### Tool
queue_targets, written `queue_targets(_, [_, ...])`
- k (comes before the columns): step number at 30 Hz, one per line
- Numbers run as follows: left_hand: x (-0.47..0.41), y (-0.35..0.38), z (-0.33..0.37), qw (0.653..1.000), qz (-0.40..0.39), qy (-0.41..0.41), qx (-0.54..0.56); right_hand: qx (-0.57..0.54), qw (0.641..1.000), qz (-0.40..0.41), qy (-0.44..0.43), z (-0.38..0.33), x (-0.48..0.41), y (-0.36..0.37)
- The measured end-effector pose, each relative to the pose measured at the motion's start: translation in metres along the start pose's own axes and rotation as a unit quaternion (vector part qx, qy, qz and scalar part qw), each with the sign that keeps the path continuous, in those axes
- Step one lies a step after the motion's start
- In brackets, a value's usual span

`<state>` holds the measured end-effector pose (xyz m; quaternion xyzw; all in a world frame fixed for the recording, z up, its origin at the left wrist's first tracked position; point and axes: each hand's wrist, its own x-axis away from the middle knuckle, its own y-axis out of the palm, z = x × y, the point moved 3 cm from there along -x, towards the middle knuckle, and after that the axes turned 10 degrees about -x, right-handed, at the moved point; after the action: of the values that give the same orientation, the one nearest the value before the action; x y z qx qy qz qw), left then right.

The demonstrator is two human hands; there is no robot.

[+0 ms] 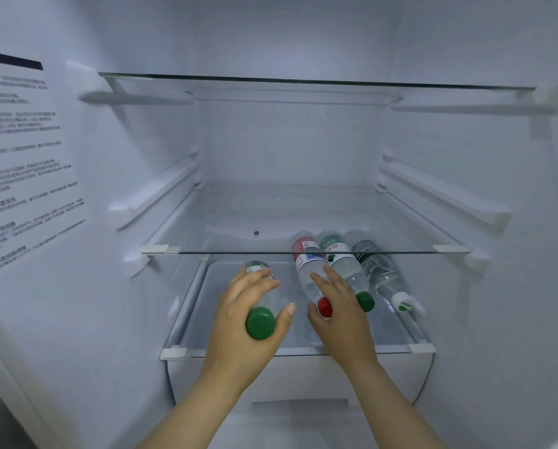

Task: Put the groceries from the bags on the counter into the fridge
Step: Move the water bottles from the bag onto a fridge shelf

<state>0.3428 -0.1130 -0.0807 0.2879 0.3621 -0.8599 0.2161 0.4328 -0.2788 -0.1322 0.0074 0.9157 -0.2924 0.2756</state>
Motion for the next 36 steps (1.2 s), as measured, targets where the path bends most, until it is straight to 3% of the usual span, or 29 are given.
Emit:
queue_targets(10, [-0.001,0.015,-0.021,0.995,-0.064,-0.072,-0.008,0.005,1.0,-0.006,0.008,-0.003,0.001,-0.001])
queue_targets(22, [-0.015,0.052,-0.035,0.987,-0.133,-0.076,-0.044,0.027,1.0,0.0,-0.005,-0.003,0.001,0.001])
queue_targets(29, [-0.024,0.059,-0.041,0.982,-0.163,-0.074,-0.062,-0.014,0.997,0.072,0.026,-0.004,0.007,-0.002])
queue_targets(36, [-0.034,0.072,-0.033,0.973,-0.218,-0.065,-0.028,-0.059,0.993,0.095,0.049,-0.005,0.008,-0.005])
